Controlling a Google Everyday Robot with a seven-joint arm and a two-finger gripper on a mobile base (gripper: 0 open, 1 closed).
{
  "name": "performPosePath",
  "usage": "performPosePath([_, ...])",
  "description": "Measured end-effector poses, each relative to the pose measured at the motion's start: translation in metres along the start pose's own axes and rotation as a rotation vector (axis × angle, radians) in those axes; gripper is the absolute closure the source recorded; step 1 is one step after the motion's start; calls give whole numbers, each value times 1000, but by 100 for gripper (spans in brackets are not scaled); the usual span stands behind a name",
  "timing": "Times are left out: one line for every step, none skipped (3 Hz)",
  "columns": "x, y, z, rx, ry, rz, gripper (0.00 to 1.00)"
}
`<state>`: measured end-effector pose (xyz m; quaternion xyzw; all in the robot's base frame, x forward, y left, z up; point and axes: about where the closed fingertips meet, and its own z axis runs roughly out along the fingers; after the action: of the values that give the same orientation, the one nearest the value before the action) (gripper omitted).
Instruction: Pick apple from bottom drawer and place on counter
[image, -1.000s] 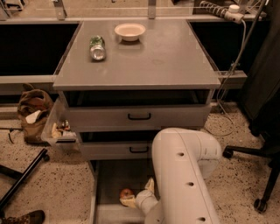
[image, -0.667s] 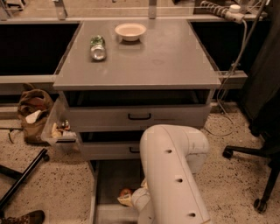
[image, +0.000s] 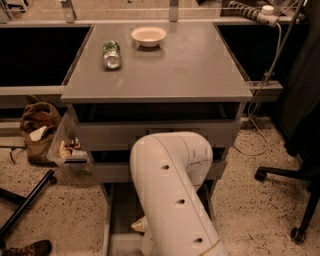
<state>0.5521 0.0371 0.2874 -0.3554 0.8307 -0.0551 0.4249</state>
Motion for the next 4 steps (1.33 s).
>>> performPosePath([-6, -22, 16, -2, 83, 2, 0])
performPosePath([9, -8, 15, -65, 134, 3, 0])
performPosePath([13, -9, 21, -72, 137, 10, 0])
performPosePath([33, -18, 31, -77, 154, 61, 0])
